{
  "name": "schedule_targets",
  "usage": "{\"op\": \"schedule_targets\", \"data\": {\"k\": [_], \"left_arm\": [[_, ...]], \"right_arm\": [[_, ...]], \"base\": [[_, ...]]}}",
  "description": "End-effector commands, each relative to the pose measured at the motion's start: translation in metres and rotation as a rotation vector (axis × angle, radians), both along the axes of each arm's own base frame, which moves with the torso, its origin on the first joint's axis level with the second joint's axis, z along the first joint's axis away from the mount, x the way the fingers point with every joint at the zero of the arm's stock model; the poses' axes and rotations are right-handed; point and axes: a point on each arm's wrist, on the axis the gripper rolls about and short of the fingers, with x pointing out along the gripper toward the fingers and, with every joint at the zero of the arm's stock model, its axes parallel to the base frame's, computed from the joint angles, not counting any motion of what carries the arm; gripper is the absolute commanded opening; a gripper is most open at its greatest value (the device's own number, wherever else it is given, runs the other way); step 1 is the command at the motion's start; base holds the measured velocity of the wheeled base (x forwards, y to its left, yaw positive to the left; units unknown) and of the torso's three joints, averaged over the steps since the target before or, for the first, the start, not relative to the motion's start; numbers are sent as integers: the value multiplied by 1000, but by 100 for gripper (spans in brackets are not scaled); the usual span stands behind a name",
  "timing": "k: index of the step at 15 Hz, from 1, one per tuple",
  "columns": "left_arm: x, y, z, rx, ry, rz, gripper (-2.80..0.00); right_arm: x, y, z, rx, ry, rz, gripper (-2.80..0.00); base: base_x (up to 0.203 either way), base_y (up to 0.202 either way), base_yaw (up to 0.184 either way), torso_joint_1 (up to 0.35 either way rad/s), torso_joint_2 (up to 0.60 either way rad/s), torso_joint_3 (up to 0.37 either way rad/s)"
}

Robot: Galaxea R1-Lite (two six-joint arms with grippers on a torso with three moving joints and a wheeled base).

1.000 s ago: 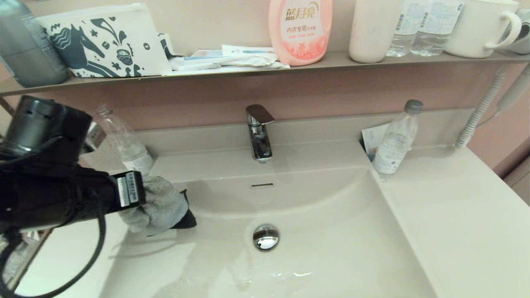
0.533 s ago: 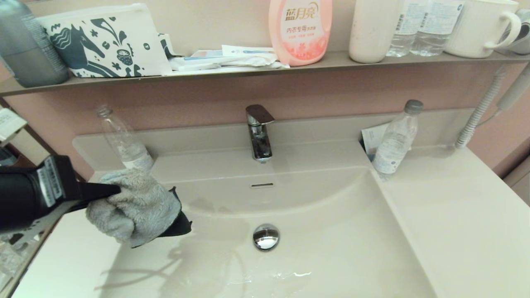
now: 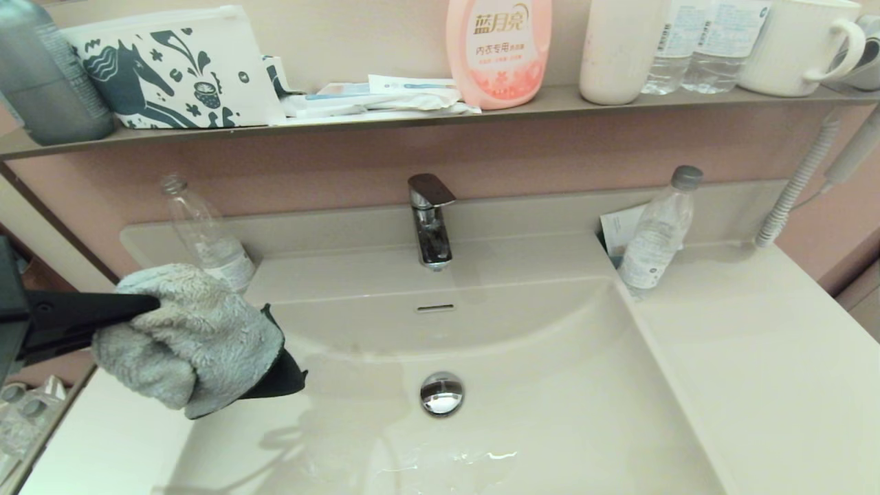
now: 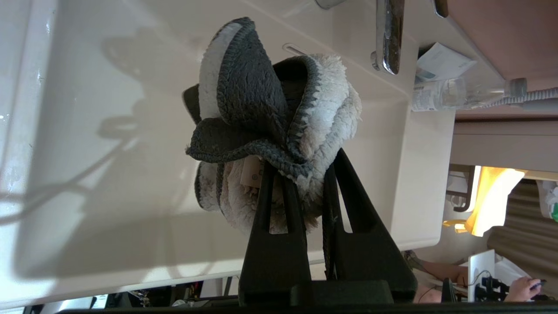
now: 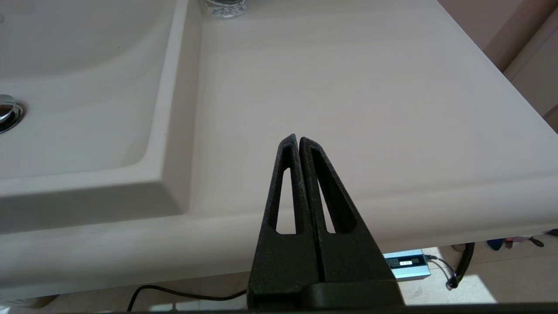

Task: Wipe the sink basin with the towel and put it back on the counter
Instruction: Wipe the sink

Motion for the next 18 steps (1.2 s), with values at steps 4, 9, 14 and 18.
{"op": "schedule_targets", "data": {"k": [4,9,14,18], "left_arm": [[-5,10,-10,115,56,44,-280],[0,29,-23,288,98,158,-280],[0,42,-26,392,117,228,-280],[5,51,-27,450,145,266,-280]], "right_arm": [[0,0,0,0,1,0,-280],[0,0,0,0,1,0,-280],[0,0,0,0,1,0,-280],[0,0,0,0,1,0,-280]], "base": [[0,0,0,0,0,0],[0,0,0,0,0,0],[0,0,0,0,0,0],[0,0,0,0,0,0]]}}
